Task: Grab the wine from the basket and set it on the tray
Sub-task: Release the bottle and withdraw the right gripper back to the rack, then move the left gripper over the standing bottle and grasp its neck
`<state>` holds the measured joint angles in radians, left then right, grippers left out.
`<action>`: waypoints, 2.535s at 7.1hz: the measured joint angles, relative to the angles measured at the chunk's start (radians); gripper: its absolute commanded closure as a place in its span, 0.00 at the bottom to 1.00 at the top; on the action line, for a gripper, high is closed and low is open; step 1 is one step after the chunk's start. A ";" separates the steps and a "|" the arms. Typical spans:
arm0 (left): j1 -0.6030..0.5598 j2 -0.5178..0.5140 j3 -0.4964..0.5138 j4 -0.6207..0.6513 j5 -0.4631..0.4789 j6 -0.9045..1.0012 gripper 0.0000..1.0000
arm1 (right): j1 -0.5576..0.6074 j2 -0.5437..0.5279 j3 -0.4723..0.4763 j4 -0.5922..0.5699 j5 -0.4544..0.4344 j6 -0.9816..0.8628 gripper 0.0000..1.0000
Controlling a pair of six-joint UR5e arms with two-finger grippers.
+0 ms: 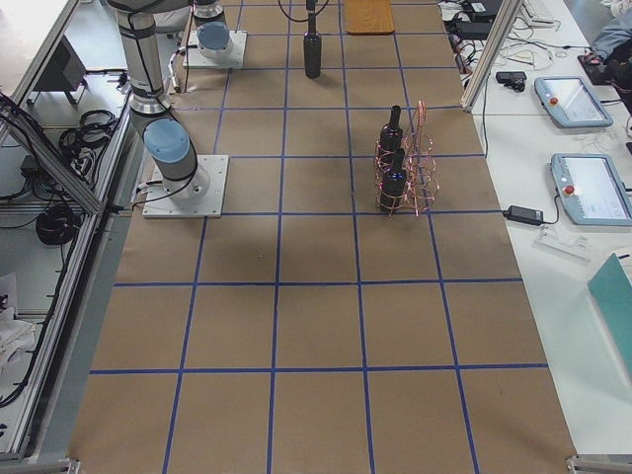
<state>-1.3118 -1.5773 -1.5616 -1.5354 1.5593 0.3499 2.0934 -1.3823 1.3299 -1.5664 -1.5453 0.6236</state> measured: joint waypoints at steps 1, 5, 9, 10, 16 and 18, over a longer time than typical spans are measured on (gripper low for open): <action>-0.041 0.005 -0.009 -0.001 0.000 -0.041 0.00 | -0.078 -0.045 0.006 0.055 0.001 -0.093 0.00; -0.262 0.018 -0.096 0.029 0.003 -0.296 0.00 | -0.390 -0.240 0.094 0.196 -0.003 -0.566 0.00; -0.297 0.068 -0.233 0.063 0.008 -0.316 0.00 | -0.465 -0.316 0.206 0.090 0.000 -0.604 0.00; -0.297 0.069 -0.259 0.085 0.008 -0.317 0.06 | -0.466 -0.311 0.209 0.043 0.000 -0.596 0.00; -0.297 0.037 -0.280 0.102 -0.001 -0.379 0.14 | -0.476 -0.271 0.163 0.003 -0.001 -0.591 0.00; -0.297 0.033 -0.281 0.097 -0.001 -0.421 0.27 | -0.478 -0.228 0.102 0.025 -0.003 -0.591 0.00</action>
<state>-1.6091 -1.5444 -1.8422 -1.4384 1.5579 -0.0711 1.6156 -1.6102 1.4317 -1.5417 -1.5481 0.0322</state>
